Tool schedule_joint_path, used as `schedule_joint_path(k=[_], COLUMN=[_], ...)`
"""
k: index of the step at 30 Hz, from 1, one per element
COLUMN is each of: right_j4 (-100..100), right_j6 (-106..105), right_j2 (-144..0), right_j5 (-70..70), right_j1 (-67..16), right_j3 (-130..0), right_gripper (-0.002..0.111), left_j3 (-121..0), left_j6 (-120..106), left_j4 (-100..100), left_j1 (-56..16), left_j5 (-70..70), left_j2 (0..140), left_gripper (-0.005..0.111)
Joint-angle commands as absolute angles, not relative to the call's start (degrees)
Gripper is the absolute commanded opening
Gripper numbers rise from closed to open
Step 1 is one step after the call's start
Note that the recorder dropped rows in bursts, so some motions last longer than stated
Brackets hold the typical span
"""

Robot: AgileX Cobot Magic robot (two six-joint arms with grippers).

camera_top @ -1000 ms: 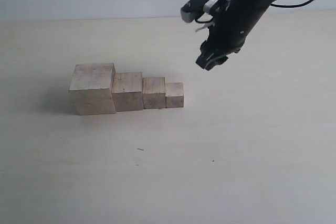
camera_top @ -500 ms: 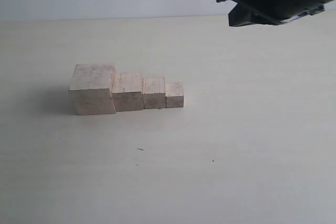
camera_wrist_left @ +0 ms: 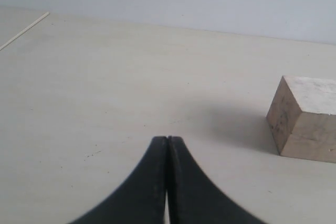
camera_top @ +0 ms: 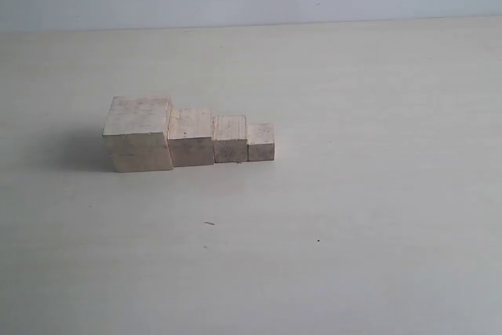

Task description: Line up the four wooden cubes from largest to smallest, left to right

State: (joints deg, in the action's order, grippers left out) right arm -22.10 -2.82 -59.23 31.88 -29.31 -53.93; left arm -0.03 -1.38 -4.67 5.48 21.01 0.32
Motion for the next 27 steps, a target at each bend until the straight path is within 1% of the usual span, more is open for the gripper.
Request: schedule_joint_path(k=[1,8,11,15,21,24,27], right_j4=[-18.5,-6.7,-3.9,-4.1,-4.1,-3.9,-3.9], right_j6=[-3.0,-2.1,-1.0,-0.8,-0.8,-0.8,-0.8], right_j2=[-55.7,-50.5,-47.5,-41.1,-26.9,-18.7,-11.3], right_j5=[29.3,30.1,30.2,29.4,25.2,23.4,23.2], right_j1=[-29.3,-29.3,-27.5,-19.6,-5.1,0.5,3.9], right_j3=[-53.6,-53.6,-53.4,-48.9,-34.1,-26.7,-20.6], right_gripper=[0.0,0.0,0.0,0.0,0.0,0.0,0.0], left_j3=[0.0,0.0,0.0,0.0,0.0,0.0,0.0], left_j6=[-1.3,-1.3,-1.3,-1.3,-1.3,-1.3,-1.3], left_j4=[-4.7,-4.7,-4.7,-4.7,-4.7,-4.7,-4.7], left_j1=[5.1,5.1,5.1,5.1,5.1,5.1,5.1], left_j5=[20.3,20.3,20.3,20.3,20.3,20.3,20.3], left_j2=[0.0,0.0,0.0,0.0,0.0,0.0,0.0], left_gripper=[0.0,0.0,0.0,0.0,0.0,0.0,0.0])
